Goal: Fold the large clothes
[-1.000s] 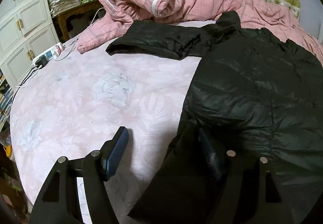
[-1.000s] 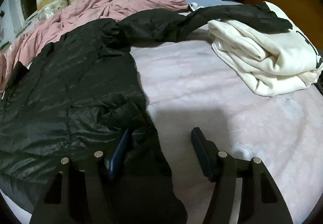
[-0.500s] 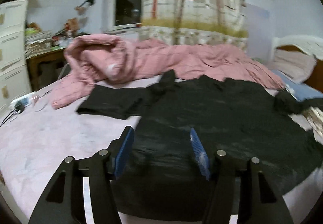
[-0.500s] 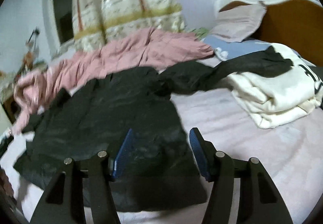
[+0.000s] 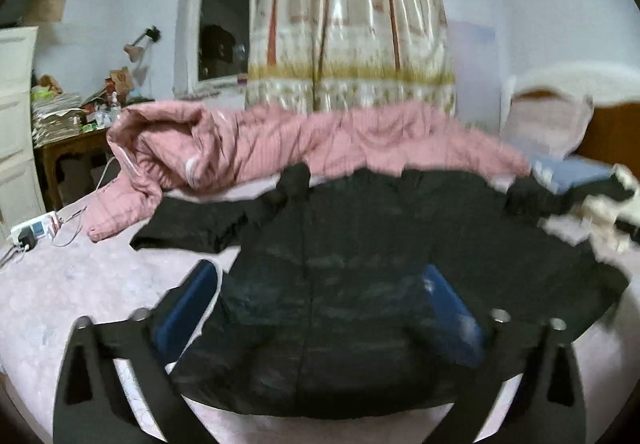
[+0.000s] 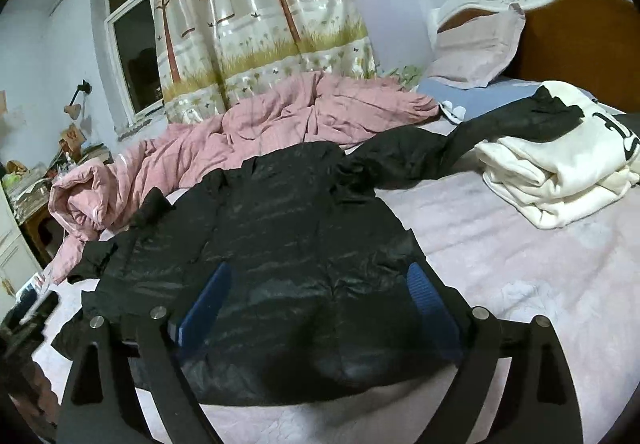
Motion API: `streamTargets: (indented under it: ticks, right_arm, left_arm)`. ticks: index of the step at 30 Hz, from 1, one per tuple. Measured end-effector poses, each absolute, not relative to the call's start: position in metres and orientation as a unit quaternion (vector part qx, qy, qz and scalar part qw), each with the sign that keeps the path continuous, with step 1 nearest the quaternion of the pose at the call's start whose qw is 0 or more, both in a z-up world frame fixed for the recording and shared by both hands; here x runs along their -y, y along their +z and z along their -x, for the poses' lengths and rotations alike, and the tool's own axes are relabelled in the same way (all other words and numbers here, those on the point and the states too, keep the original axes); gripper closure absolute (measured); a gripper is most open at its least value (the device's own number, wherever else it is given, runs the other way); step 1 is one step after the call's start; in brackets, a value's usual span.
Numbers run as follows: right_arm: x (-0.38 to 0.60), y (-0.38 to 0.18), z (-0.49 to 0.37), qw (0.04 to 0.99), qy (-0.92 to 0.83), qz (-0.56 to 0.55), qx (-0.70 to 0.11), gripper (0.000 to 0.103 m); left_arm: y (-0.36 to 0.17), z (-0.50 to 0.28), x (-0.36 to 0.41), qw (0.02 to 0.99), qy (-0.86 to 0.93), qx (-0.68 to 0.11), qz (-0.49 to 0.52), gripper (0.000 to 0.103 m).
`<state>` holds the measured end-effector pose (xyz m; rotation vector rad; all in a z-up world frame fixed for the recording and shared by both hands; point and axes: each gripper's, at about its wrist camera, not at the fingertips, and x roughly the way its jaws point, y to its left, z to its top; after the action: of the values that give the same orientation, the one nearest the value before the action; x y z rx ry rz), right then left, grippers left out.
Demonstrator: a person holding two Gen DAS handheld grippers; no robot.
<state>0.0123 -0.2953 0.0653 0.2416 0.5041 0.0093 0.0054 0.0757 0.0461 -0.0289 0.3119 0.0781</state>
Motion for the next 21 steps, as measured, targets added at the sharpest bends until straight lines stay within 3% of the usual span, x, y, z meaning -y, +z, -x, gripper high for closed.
streamTargets:
  ticks: [2, 6, 21]
  right_arm:
    - [0.294, 0.067, -0.004, 0.964, -0.004, -0.125, -0.233, 0.000]
    - [0.282, 0.069, 0.012, 0.974, -0.048, -0.086, -0.202, 0.000]
    - [0.266, 0.073, 0.047, 0.981, -0.033, -0.039, -0.186, 0.000]
  left_arm:
    - [0.057, 0.007, -0.076, 0.991, 0.029, -0.129, 0.020, 0.000]
    - [0.069, 0.021, -0.071, 0.994, 0.044, -0.098, 0.007, 0.000]
    - [0.057, 0.051, -0.049, 0.993, 0.038, -0.115, -0.006, 0.000]
